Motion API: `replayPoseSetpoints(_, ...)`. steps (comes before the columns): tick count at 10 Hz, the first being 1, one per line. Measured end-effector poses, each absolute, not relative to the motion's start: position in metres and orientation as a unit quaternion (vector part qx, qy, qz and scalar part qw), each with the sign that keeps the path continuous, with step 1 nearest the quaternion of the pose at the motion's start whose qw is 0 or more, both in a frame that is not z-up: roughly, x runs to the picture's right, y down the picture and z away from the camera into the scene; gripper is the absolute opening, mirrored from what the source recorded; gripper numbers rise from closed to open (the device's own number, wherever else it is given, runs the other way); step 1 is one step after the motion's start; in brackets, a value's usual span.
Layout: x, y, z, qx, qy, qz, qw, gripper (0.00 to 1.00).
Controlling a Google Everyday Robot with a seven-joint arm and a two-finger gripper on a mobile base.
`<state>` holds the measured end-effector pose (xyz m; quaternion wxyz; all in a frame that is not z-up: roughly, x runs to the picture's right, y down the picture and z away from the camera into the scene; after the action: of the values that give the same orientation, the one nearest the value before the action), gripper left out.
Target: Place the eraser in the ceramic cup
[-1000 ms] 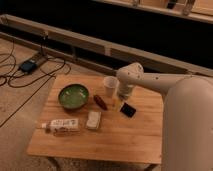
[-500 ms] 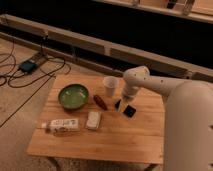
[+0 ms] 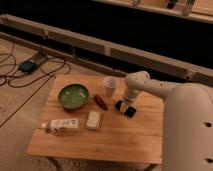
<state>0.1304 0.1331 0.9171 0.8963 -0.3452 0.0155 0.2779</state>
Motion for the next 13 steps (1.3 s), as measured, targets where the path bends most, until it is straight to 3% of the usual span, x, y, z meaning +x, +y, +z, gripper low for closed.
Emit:
replayPoseSetpoints(2,0.1317,0.1341,0.9160,-0.346,0.017,0.277,0.896,0.00)
replayPoseSetpoints(13,0.1328,0.1346,0.9152,-0.346,0.017,0.277,0.896,0.00)
